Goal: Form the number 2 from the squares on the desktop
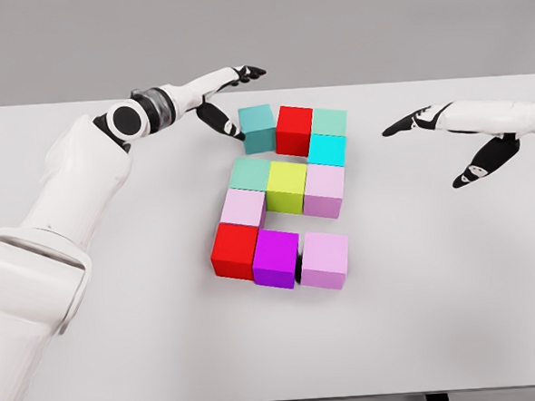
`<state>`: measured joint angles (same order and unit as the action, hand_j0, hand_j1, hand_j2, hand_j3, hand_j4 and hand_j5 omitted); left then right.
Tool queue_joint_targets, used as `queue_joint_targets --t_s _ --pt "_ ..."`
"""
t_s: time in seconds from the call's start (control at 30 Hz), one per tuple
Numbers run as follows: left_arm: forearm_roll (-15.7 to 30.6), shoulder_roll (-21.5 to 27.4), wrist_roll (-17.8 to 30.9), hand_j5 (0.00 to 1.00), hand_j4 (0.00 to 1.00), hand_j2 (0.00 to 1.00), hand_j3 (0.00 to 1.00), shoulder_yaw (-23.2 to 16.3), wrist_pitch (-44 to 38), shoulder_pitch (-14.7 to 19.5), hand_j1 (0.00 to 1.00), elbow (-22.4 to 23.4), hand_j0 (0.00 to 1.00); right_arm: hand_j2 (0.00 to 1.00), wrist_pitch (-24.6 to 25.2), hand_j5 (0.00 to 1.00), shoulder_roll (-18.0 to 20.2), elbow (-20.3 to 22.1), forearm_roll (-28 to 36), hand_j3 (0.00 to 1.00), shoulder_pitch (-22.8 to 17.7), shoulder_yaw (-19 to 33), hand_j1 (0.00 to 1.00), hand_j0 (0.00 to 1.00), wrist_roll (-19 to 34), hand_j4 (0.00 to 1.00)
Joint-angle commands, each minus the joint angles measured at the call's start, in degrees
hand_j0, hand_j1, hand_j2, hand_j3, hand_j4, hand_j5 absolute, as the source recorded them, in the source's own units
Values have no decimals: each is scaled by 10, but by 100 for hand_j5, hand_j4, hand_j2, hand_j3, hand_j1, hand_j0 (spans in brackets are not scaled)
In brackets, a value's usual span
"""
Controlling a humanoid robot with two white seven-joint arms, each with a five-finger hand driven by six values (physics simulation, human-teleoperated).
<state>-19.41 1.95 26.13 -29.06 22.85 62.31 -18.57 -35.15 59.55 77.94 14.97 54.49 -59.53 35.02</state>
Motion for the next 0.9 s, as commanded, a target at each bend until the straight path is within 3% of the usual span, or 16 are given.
queue_joint_targets --t_s 0.0,0.87 --pt "3 0 0 100 100 100 100 1 -5 0 100 -1 100 100 2 100 0 0 4 100 0 0 100 100 0 100" --pt "4 -2 4 100 100 100 100 1 -14 5 100 0 100 100 2 100 1 6 4 100 2 1 100 100 0 100"
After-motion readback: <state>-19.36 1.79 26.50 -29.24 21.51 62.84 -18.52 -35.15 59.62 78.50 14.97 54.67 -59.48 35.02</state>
